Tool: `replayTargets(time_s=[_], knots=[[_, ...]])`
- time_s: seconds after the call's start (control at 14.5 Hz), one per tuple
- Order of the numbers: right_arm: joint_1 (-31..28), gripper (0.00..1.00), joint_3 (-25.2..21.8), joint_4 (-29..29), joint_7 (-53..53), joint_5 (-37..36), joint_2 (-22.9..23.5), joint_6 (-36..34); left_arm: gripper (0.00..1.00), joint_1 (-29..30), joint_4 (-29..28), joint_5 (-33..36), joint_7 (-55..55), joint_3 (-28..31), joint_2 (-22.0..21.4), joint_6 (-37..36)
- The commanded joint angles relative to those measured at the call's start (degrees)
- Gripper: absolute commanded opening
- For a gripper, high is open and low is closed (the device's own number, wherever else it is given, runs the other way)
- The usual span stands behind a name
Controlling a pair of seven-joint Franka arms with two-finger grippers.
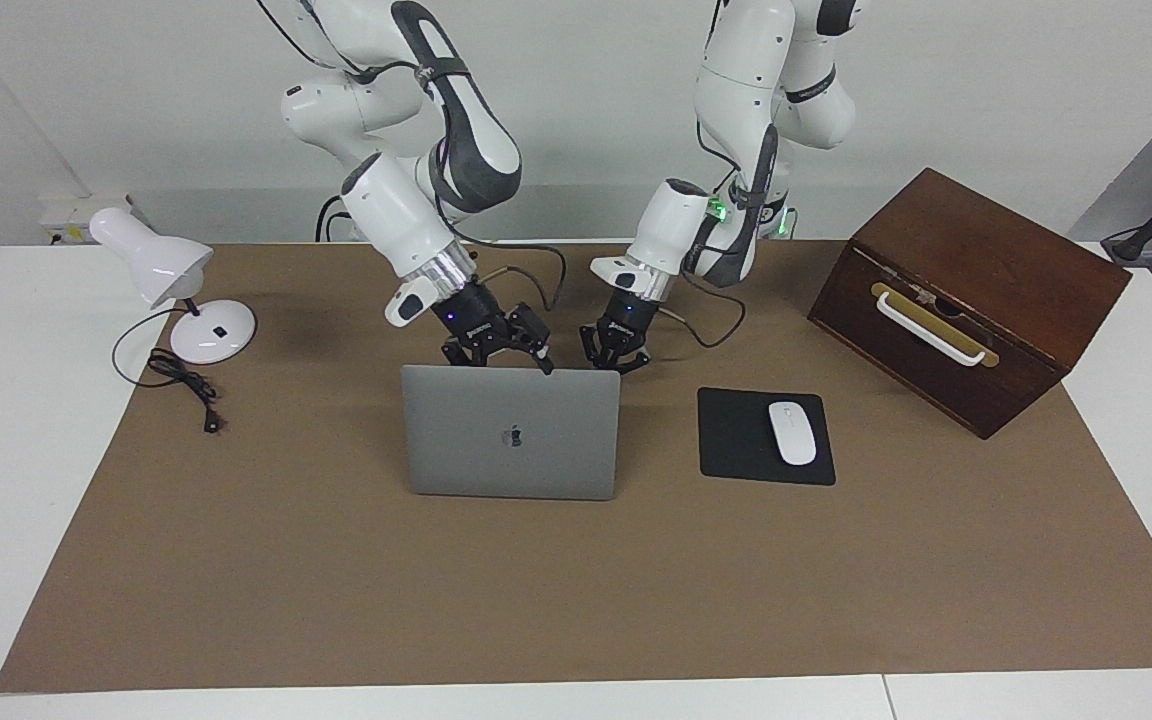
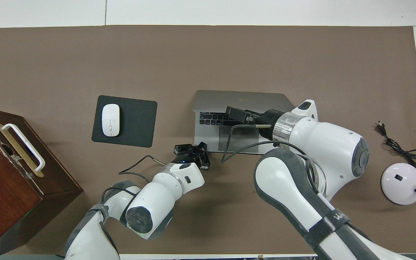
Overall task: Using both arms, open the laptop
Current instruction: 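Lift the laptop lid upward with the right gripper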
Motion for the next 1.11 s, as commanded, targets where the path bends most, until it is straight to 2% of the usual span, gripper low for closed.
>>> replayTargets(time_s=[0.0, 0.48, 0.83, 1.04], knots=[[-2.16, 1.00, 0.22, 2.96, 4.39, -6.29, 1.26, -3.03, 0.00, 1.56, 0.94, 0.98, 0.99, 0.02, 4.22, 0.39], [-4.71, 1.00, 0.22, 6.48, 6.32, -12.62, 1.79, -8.84, 0.00, 1.56, 0.94, 0.98, 0.99, 0.02, 4.31, 0.30], [-7.26, 1.00, 0.22, 11.04, 7.73, -19.82, 3.19, -14.81, 0.00, 1.56, 0.94, 0.98, 0.99, 0.02, 4.31, 0.39], [-7.70, 1.00, 0.22, 11.93, 7.91, -21.07, 3.37, -16.75, 0.00, 1.56, 0.94, 0.98, 0.99, 0.02, 4.31, 0.39]])
